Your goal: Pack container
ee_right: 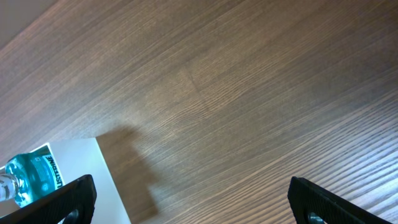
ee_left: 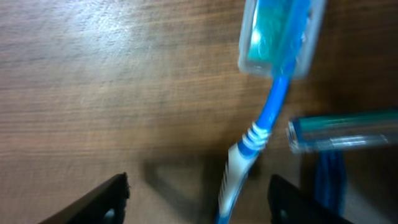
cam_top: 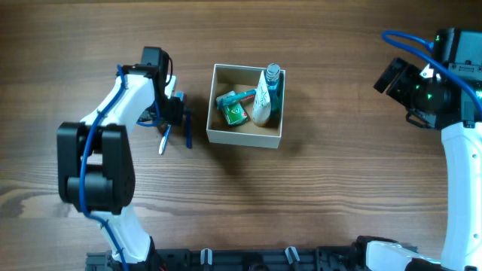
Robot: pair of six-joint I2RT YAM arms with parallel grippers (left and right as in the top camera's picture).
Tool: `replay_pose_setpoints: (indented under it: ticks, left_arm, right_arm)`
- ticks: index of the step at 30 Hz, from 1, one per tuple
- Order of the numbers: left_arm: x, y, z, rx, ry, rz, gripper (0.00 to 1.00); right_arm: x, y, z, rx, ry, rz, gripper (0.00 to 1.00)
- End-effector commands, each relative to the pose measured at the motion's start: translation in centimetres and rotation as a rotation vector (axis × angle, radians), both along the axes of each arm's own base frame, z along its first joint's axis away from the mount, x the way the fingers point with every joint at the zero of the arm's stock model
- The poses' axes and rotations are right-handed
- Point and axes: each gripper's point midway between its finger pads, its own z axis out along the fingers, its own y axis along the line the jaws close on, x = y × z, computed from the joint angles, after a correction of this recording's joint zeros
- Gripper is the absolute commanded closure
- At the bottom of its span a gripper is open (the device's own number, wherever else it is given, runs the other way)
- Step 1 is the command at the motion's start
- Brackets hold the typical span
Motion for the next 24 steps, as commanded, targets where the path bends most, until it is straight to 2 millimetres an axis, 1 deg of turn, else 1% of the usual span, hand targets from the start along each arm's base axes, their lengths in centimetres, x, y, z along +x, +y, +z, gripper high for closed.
replay_pose_setpoints:
  ticks: [1,3,5,6,7,8,11,14,15,16,18,19,21,23,24]
  left_arm:
    - [0.9,0.0,-1.0,0.000,-0.017,-0.027,0.36]
    - [1.3,0.0,-1.0,-0.002,-0.034,-0.027,0.47]
    - [1.4,0.0,-1.0,-0.001,-0.037,-0.027,0.60]
    - [1.4,0.0,-1.0,-0.002,-0.036,-0.026,0.75]
    - [1.3,0.0,-1.0,-0.002,-0.033,-0.026,0.91]
    - [1.1,0.0,-1.1,-0.001,-0.023,-0.023,0.96]
    - [0.0,0.1,-0.8,-0.002,0.012,0.033,0.96]
    - [-0.2,-0.1,1.4,-0.022,-0.017,0.090,0.96]
    - [-0.2,-0.6,2.9,-0.046,-0.045,0.086,0.96]
    - [-0.1,-1.4,5.0,-0.080,-0.085,0.073,0.96]
    - [0.0,-3.5,9.2,-0.136,-0.190,0.046,0.96]
    - [-0.1,-4.5,11.0,-0.160,-0.236,0.029,0.96]
    - [-0.3,-7.6,15.7,-0.224,-0.378,0.002,0.96]
    - [-0.3,-11.1,18.8,-0.296,-0.487,-0.034,0.96]
    - [0.0,-13.7,19.9,-0.340,-0.540,-0.076,0.96]
  right_arm:
    - [0.2,0.0,0.0,0.006,-0.003,-0.004,0.00]
    - [0.2,0.0,0.0,0.006,-0.003,-0.003,0.00]
    - [0.2,0.0,0.0,0.006,-0.003,-0.004,0.00]
    - [0.2,0.0,0.0,0.006,-0.003,-0.003,0.00]
    - [0.2,0.0,0.0,0.006,-0.003,-0.004,0.00]
    - [0.2,0.0,0.0,0.007,-0.003,-0.004,0.00]
    - [0.2,0.0,0.0,0.006,-0.003,-0.004,0.00]
    - [0.2,0.0,0.0,0.006,-0.003,-0.004,0.00]
    - [0.2,0.0,0.0,0.006,-0.003,-0.004,0.00]
    - [0.2,0.0,0.0,0.006,-0.003,-0.004,0.00]
    - [0.2,0.0,0.0,0.006,-0.003,-0.003,0.00]
    - [0.2,0.0,0.0,0.006,-0.003,-0.003,0.00]
    - [0.2,0.0,0.0,0.006,-0.003,-0.004,0.00]
    - [0.2,0.0,0.0,0.006,-0.003,-0.003,0.00]
    - [0.2,0.0,0.0,0.006,-0.003,-0.004,0.00]
